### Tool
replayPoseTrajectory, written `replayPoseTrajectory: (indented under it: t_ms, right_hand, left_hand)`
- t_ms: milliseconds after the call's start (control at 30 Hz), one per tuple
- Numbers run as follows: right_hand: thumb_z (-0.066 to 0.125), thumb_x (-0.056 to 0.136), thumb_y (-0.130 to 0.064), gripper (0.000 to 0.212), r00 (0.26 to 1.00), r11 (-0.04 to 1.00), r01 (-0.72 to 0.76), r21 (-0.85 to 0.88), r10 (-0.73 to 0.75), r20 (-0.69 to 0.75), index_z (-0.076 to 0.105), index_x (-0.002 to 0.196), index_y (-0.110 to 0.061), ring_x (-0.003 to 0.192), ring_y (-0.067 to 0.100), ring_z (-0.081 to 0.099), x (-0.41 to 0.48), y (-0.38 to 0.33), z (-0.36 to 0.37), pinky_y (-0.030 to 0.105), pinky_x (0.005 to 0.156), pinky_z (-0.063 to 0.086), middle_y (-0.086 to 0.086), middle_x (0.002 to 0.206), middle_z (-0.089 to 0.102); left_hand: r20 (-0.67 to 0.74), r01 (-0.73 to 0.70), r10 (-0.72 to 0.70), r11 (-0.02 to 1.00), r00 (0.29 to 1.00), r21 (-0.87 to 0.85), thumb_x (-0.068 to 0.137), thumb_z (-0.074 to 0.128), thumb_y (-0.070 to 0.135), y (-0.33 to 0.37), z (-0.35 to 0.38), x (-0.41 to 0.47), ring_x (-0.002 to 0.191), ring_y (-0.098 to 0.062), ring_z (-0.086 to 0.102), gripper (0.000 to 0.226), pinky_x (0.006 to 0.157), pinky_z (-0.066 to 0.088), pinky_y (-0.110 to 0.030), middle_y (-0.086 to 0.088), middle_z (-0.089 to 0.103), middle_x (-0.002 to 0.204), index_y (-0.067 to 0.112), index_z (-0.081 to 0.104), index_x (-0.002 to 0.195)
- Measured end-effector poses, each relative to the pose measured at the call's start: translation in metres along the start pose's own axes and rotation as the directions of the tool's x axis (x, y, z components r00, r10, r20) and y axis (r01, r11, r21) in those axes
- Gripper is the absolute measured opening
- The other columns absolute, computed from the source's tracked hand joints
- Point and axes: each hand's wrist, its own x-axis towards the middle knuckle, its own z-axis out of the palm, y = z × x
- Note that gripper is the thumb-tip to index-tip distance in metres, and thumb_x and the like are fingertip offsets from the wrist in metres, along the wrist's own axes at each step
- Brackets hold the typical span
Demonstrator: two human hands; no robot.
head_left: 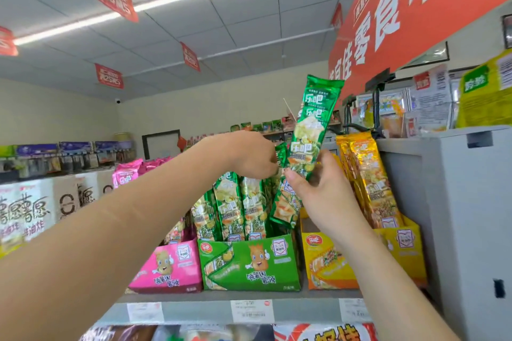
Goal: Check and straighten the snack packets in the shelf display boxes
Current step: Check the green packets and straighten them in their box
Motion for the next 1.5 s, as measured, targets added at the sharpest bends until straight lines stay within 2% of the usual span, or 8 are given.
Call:
replayPoseTrajectory:
  t_ms: [167,367,533,600,733,1100,1300,1500]
  right_hand:
    - [0.067,0.090,-0.031,0.029,0.999,0.999,-0.012,0.043,0.010,0.045,0.049,0.112,-0.032,0.086,-0.010,0.056,0.006,-0.004,0.004,0.024,0.075,0.047,-0.025,0.100,0.056]
    - [0.066,0.091,-0.018,0.014,0.992,0.944,-0.099,0.313,0.120,-0.049,0.056,0.097,-0.025,0.098,0.029,0.067,0.016,-0.004,0.004,0.060,0.088,0.050,0.009,0.105,0.070]
    - [0.070,0.087,-0.028,0.021,0.990,0.941,-0.006,0.338,0.054,-0.131,0.056,0.103,-0.029,0.101,0.024,0.066,0.020,-0.004,0.011,0.057,0.092,0.051,0.001,0.106,0.069]
    - [0.069,0.083,-0.034,0.029,0.976,0.922,0.064,0.382,0.021,-0.216,0.055,0.107,-0.029,0.104,0.019,0.065,0.023,-0.007,0.009,0.050,0.094,0.050,-0.002,0.109,0.069]
    - [0.071,0.086,-0.028,0.029,0.995,0.999,0.035,0.013,-0.034,-0.090,0.054,0.109,-0.026,0.083,-0.009,0.062,0.025,0.000,0.005,0.025,0.072,0.050,-0.014,0.098,0.066]
    - [0.076,0.081,-0.032,0.033,0.988,0.938,-0.033,-0.346,0.082,0.129,0.053,0.103,-0.026,0.090,0.015,0.060,0.038,0.016,0.021,0.032,0.075,0.050,-0.012,0.094,0.061]
    - [0.078,0.078,-0.029,0.029,0.875,0.823,-0.082,-0.562,0.329,0.354,0.069,0.104,-0.017,0.096,0.024,0.067,0.042,0.013,0.014,0.040,0.086,0.055,0.002,0.101,0.072]
    - [0.052,0.093,-0.017,0.048,0.928,0.883,-0.278,-0.379,0.349,0.133,0.040,0.139,-0.024,0.083,0.021,0.062,0.081,0.000,-0.006,0.034,0.073,0.054,0.005,0.099,0.062]
  left_hand:
    - [-0.016,0.042,-0.044,0.995,0.999,-0.095,0.098,0.037,0.036,-0.009,-0.004,0.005,0.068,-0.014,0.052,0.037,0.065,0.039,-0.032,-0.002,0.056,0.073,0.016,0.053,0.072]
    - [-0.064,-0.001,-0.016,0.965,0.998,-0.262,0.101,0.038,0.029,-0.018,-0.002,0.004,0.117,-0.024,0.055,0.036,0.101,0.042,-0.033,-0.003,0.061,0.131,0.018,0.068,0.117]
    - [-0.192,-0.078,0.033,0.970,0.981,-0.231,0.095,0.042,0.010,-0.021,0.010,0.003,0.073,-0.006,0.053,0.037,0.068,0.041,-0.023,0.005,0.058,0.100,0.025,0.062,0.122]
    - [-0.218,-0.079,0.026,0.968,0.976,-0.236,0.092,0.045,0.007,-0.021,0.011,0.002,0.077,-0.012,0.058,0.040,0.072,0.051,-0.031,0.006,0.052,0.096,0.026,0.061,0.123]
    - [-0.280,-0.076,-0.010,0.952,0.960,-0.296,0.089,0.050,0.007,-0.022,0.016,0.003,0.089,-0.023,0.060,0.043,0.083,0.053,-0.041,0.007,0.058,0.102,0.022,0.049,0.129]
    - [-0.396,-0.136,-0.105,0.835,0.912,-0.533,0.077,0.076,0.029,-0.030,0.030,-0.001,0.070,-0.019,0.067,0.120,0.073,0.055,-0.042,-0.001,0.071,0.082,0.037,-0.019,0.149]
    - [-0.405,-0.072,-0.116,0.904,0.907,-0.421,0.083,0.065,0.059,-0.033,0.027,-0.002,0.114,-0.025,0.061,0.079,0.095,0.046,-0.037,-0.004,0.068,0.118,0.042,0.022,0.148]
    - [-0.464,-0.029,-0.132,0.946,0.876,-0.323,0.083,0.069,0.039,-0.026,0.025,-0.002,0.082,-0.021,0.062,0.064,0.074,0.052,-0.033,0.004,0.069,0.094,0.041,0.037,0.138]
